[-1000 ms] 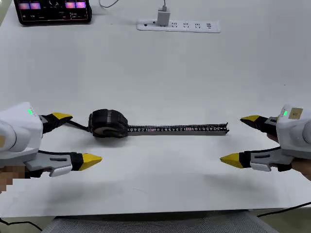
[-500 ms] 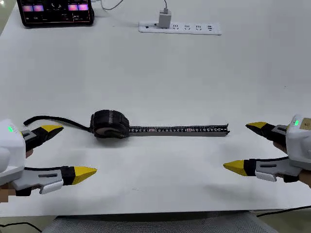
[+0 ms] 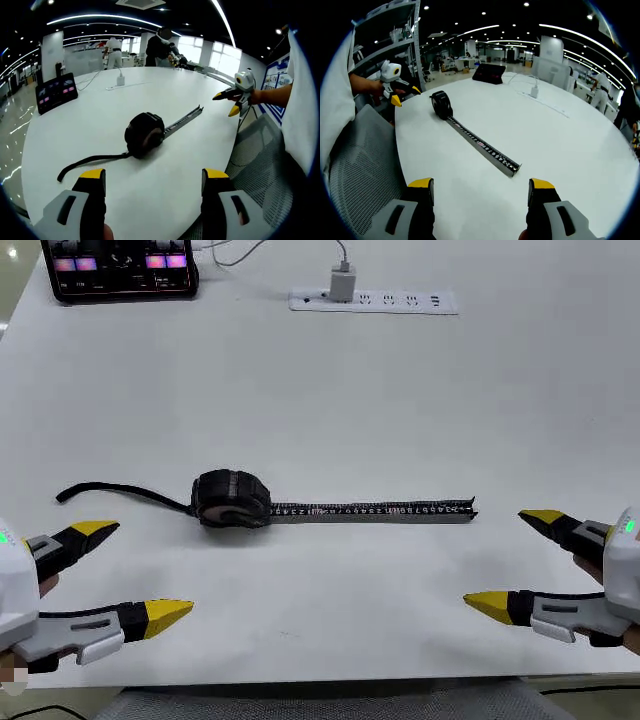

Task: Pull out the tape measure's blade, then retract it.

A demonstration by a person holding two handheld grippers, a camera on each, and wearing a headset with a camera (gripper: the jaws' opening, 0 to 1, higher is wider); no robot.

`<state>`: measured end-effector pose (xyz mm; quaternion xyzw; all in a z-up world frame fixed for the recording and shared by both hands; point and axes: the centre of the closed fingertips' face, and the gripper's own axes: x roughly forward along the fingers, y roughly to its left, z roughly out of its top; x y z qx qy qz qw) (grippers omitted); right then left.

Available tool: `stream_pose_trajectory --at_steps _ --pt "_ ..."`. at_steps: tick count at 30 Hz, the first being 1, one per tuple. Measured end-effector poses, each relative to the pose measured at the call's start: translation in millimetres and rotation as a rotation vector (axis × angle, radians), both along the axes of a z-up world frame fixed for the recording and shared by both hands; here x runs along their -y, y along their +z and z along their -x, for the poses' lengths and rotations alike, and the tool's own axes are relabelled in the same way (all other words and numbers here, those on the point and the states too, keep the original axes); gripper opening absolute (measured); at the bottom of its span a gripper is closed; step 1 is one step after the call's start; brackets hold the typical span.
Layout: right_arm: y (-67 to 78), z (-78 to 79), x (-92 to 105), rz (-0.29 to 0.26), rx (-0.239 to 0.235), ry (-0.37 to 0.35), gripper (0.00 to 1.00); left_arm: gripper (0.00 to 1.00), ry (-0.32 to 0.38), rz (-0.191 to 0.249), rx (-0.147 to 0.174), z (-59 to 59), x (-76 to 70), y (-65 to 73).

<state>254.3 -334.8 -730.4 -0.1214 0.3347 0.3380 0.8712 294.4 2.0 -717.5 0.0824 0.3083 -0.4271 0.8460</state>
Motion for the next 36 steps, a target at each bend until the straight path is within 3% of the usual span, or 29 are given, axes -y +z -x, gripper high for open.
stream_pose_trajectory --at_steps 5,15,36 --pt "-3.2 4.8 -0.5 -0.016 -0.015 -0.012 0.77 0.75 0.01 -0.023 0.01 4.8 -2.5 -7.0" --pt "-12.0 7.5 -1.0 -0.02 -0.026 -0.023 0.79 0.78 0.046 -0.01 -0.013 11.5 -3.4 -15.6" --pt "-19.4 10.1 0.6 -0.023 -0.041 -0.016 0.82 0.8 0.055 -0.01 -0.004 8.2 -2.3 -12.4"
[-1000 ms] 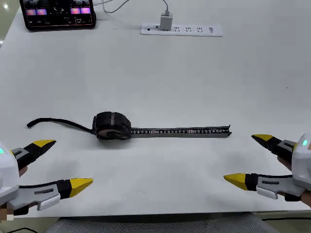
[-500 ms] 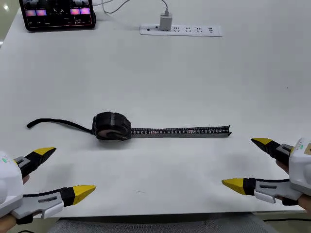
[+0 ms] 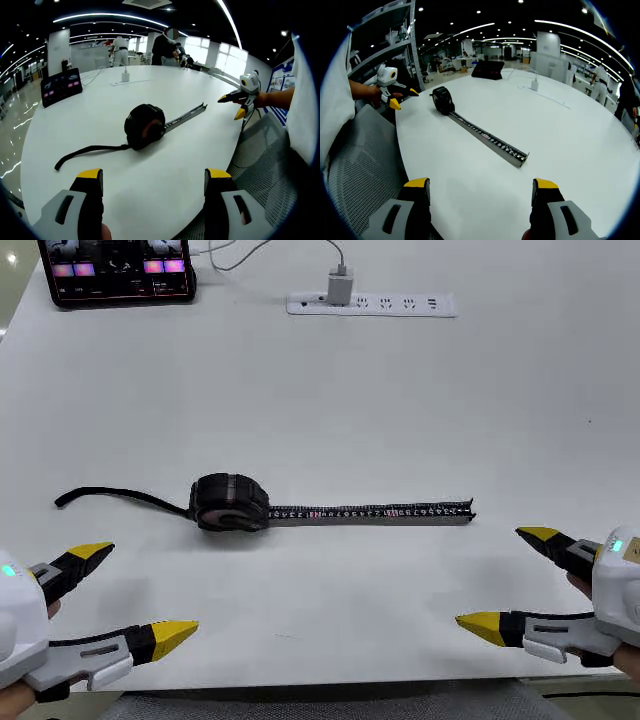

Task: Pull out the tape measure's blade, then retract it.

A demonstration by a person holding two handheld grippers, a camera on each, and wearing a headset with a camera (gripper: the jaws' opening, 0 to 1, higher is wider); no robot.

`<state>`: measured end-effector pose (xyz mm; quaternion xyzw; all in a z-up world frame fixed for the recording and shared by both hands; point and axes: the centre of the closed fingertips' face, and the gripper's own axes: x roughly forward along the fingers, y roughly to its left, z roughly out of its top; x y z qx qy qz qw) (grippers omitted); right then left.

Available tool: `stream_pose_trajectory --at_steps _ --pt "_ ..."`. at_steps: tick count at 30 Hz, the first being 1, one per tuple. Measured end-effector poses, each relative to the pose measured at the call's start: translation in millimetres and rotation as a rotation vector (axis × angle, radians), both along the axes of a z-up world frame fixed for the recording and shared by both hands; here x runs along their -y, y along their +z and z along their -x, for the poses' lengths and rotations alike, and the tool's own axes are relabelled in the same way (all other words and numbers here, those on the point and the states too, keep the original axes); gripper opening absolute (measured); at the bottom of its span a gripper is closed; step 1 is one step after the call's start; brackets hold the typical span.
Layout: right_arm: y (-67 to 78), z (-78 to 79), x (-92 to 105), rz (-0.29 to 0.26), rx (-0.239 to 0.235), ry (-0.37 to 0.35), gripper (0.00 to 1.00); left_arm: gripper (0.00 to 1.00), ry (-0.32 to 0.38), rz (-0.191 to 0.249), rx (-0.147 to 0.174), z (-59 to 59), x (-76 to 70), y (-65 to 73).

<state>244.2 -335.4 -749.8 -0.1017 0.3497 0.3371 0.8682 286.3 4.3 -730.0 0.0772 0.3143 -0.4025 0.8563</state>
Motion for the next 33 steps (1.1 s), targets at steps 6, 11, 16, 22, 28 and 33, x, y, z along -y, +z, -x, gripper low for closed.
stream_pose_trajectory --at_steps 6,11,16,22,28,33 --pt "-1.2 0.6 0.1 0.0 -0.001 0.005 0.82 0.8 -0.006 -0.004 -0.001 0.5 -0.3 -0.7" --pt "-0.2 1.0 -1.6 0.0 -0.001 0.007 0.82 0.79 -0.01 -0.007 -0.003 1.6 1.1 -1.4" --pt "0.4 1.0 -2.3 0.004 0.0 0.009 0.82 0.79 -0.006 -0.003 -0.004 1.2 1.0 -1.0" --pt "2.4 1.6 -5.0 0.005 0.001 0.013 0.82 0.79 -0.003 -0.003 0.0 -0.1 0.6 -0.5" --pt "3.6 1.8 -6.1 0.006 0.002 0.014 0.82 0.8 -0.001 -0.001 -0.001 0.5 0.6 0.2" --pt "3.3 2.6 -6.6 0.005 0.0 0.016 0.82 0.8 0.001 0.003 0.0 0.5 0.8 2.3"
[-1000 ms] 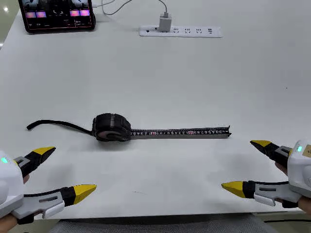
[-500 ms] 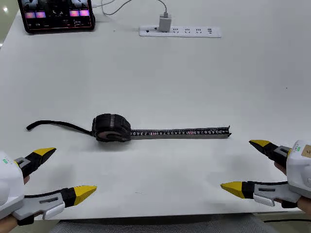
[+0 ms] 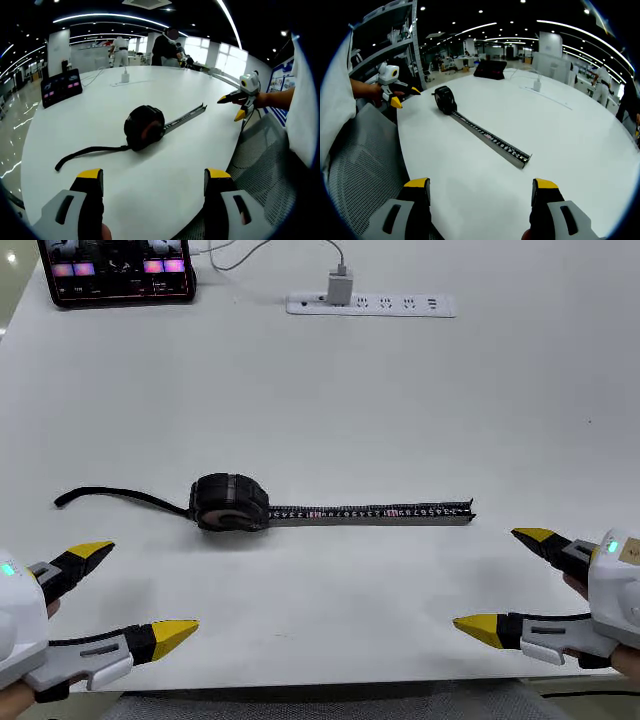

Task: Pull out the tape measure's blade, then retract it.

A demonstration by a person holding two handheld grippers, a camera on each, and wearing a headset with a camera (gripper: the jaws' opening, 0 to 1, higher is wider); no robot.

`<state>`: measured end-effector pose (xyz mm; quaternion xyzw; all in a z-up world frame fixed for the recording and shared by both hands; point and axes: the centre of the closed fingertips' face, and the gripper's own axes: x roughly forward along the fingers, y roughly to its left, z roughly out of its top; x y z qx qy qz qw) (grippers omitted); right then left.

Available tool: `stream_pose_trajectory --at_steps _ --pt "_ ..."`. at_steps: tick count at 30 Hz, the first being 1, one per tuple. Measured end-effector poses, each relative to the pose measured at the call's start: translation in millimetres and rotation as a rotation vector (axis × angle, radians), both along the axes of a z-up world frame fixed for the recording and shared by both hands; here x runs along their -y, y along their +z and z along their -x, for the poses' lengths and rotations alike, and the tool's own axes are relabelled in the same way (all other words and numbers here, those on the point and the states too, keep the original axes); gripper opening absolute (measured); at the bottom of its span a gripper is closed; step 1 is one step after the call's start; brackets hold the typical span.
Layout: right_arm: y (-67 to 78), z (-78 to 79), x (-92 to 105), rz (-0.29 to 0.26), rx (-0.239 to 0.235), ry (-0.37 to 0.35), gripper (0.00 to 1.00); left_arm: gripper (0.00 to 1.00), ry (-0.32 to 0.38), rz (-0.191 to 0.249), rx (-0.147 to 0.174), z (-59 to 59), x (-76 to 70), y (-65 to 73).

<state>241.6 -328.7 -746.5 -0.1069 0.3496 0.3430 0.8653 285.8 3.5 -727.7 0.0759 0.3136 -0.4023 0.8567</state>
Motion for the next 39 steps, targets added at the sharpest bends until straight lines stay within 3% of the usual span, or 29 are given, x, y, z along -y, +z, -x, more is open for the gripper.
stream_pose_trajectory --at_steps 9,19,28,39 --pt "0.5 -1.1 -0.3 -0.001 0.005 -0.001 0.82 0.79 0.002 0.006 -0.004 -1.3 3.4 0.8" --pt "1.5 -5.2 -2.3 -0.009 0.015 0.003 0.81 0.81 0.038 0.02 -0.019 -8.7 22.3 -1.1" --pt "1.8 -6.3 -2.1 -0.008 0.016 0.006 0.81 0.83 0.014 0.019 -0.033 -17.0 43.4 -2.9" --pt "0.8 -5.5 -0.9 -0.012 0.012 -0.001 0.81 0.83 0.006 0.028 -0.037 -30.4 59.4 -4.6"
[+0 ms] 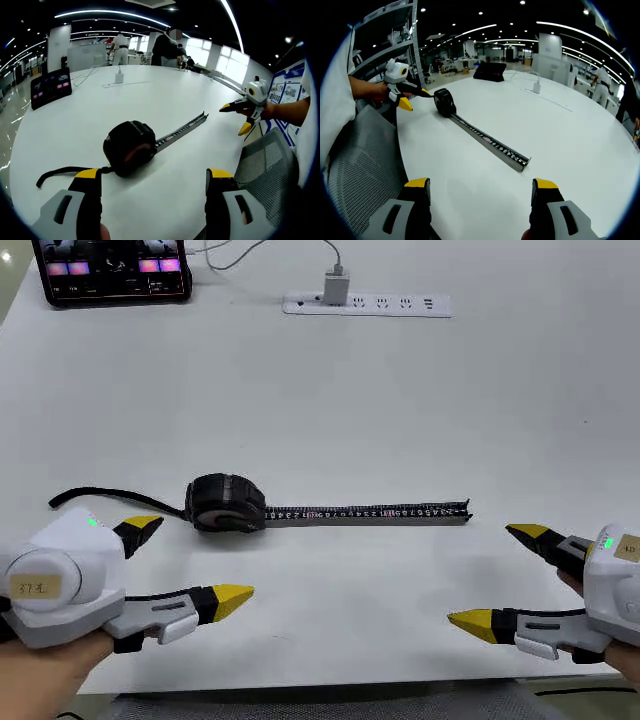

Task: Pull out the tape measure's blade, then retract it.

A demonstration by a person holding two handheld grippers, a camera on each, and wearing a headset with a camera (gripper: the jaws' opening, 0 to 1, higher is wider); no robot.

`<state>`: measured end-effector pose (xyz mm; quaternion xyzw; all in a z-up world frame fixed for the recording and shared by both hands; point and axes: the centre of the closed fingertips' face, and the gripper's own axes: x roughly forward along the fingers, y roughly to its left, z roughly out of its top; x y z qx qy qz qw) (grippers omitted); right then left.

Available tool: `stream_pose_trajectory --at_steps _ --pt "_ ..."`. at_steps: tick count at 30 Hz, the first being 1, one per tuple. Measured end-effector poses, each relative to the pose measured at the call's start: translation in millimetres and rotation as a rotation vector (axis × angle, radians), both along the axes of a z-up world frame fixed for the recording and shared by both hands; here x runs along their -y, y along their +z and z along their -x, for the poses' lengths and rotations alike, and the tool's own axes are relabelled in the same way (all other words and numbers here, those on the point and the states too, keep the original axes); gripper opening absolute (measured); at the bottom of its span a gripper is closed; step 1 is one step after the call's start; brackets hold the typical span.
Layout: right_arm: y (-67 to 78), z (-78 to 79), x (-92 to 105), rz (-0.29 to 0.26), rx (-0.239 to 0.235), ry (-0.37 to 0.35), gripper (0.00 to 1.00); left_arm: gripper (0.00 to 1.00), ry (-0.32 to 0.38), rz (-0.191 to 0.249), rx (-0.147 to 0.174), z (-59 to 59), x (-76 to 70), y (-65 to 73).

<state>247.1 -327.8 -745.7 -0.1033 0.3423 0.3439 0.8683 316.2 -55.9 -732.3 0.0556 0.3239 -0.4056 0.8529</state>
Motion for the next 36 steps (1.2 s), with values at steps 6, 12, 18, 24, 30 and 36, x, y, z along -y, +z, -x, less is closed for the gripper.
stream_pose_trajectory --at_steps 6,12,18,24,30,36 --pt "-0.3 0.2 1.8 0.0 0.001 -0.006 0.81 0.83 0.0 0.011 0.001 -9.5 8.2 0.5" --pt "-0.2 -0.9 3.5 0.001 0.002 -0.009 0.81 0.84 0.011 0.021 0.002 -17.6 11.3 0.8" --pt "-0.7 -0.4 4.7 -0.003 0.001 -0.013 0.8 0.84 0.019 0.036 0.004 -21.0 18.4 3.7" --pt "-1.5 -0.4 3.8 -0.008 0.001 -0.016 0.8 0.85 0.042 0.044 0.003 -23.5 22.4 3.3" --pt "-1.4 -0.8 4.1 -0.009 -0.001 -0.014 0.77 0.85 0.072 0.045 0.011 -22.4 24.4 2.9" --pt "0.1 -4.6 3.9 -0.006 0.003 -0.012 0.76 0.85 0.143 0.03 0.024 -28.7 26.0 0.1"
